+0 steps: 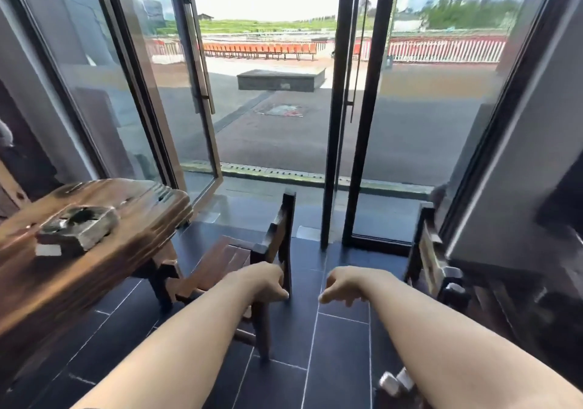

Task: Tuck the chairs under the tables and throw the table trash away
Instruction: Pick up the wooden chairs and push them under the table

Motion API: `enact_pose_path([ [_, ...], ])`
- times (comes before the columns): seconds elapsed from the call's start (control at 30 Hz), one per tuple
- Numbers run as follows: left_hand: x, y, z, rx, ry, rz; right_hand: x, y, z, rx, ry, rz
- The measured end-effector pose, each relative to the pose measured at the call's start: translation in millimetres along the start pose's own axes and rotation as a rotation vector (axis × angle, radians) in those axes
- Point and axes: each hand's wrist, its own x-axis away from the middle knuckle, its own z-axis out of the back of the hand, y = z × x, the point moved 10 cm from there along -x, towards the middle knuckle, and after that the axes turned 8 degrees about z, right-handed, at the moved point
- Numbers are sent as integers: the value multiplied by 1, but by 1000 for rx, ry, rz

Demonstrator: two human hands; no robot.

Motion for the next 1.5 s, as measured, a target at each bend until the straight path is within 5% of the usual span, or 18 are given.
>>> enact_pose_path([
  [0.47,-166,123,61,-425,-54,-602,-33,110,79,-208,337,-520],
  [0.73,-169,230,46,-620,-69,-961,25,160,47,-460,374,-803],
  [1.0,-149,342,13,-655,-161,-1145,84,233,23,-642,458,-974],
  [1.5,-106,471,-95,-1075,-208,-1502,140,286,-77,-1076,580,-1239],
])
